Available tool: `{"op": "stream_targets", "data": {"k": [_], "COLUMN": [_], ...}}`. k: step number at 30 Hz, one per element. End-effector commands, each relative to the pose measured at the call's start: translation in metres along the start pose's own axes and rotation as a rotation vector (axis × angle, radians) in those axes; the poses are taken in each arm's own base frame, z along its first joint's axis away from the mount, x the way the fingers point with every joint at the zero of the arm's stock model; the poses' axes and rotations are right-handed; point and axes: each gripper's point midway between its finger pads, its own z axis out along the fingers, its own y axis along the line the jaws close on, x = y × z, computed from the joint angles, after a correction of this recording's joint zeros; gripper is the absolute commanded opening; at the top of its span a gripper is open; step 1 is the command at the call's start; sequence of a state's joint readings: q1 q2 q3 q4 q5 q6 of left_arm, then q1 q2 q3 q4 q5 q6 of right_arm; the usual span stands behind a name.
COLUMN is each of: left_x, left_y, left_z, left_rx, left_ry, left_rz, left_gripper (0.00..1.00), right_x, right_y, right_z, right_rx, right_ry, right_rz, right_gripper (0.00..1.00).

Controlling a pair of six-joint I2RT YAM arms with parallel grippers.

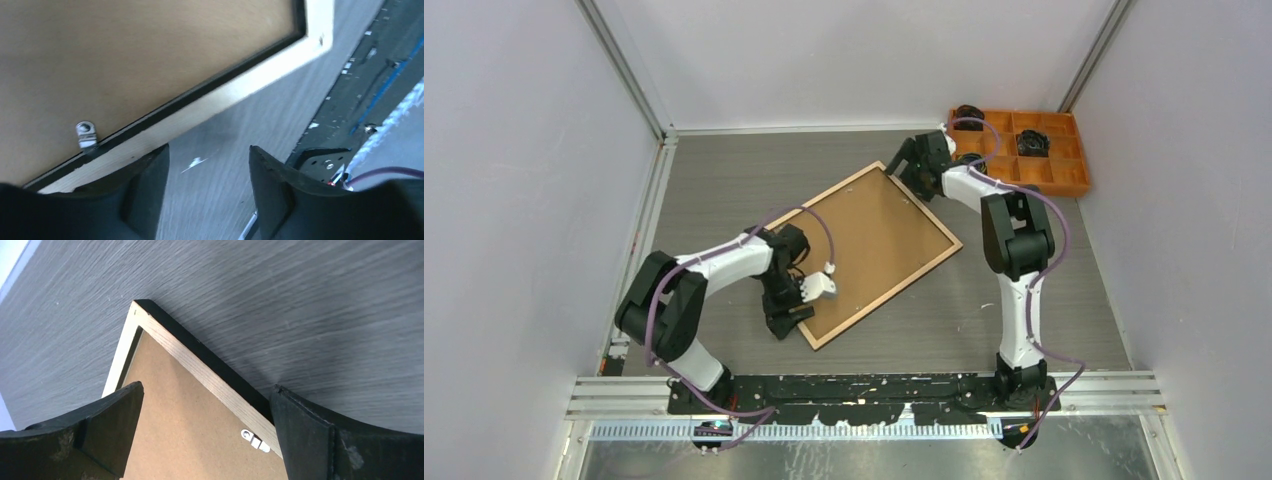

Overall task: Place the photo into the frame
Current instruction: Adjust the photo frame at the center of the board.

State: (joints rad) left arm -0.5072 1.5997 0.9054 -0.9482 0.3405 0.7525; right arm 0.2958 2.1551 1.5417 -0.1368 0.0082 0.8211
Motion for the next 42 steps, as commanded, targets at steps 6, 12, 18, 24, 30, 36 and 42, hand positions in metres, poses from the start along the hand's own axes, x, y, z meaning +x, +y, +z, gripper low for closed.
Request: {"op": "stream_targets", "data": {"k": [6,12,18,24,30,36,42], "left_x": [-0.041,-0.051,-0.037,0.010,0.045,0.042,0.036], "left_y": [-0.028,-0.008,0.071,0.178,0.227,0.235,0.236], "left_z": [-0.019,-0.108,-0.173,-0.193,-0.149,-0.124,-0.101], "left_rx": [0.068,-0.005,-0.249,-0.333,-0.290,-0.254,-0.235], "left_ry": [-0.090,-0.256,-0.383,-0.454,-0.390,-0.405,-0.369], "left_rz": [0.029,-0.019,-0.176,-0.555,-0.763,-0.786,-0.772], "left_gripper": [0.82,1.00,1.00,0.95,0.83,0.76,0.73], "right_x": [-0.014,-0.024,-0.001,0.044,0.094,0.128,0.139], "right_y": [0.050,0.039,0.026,0.001,-0.026,-0.037,-0.047], "right_z": [-0.056,-0.102,-0.149,-0.188,-0.200,-0.197,-0.184], "right_rx": [0.018,0.045,-0.027,-0.104,-0.140,-0.144,-0.115], "right_ry": [0.037,-0.019,-0.017,0.052,0.136,0.193,0.217], "right_rz": [-0.220,-0.270,-0.197,-0.088,0.022,0.075,0.103], "right_gripper": [1.00,1.00,1.00,1.00,1.00,1.00,1.00]}}
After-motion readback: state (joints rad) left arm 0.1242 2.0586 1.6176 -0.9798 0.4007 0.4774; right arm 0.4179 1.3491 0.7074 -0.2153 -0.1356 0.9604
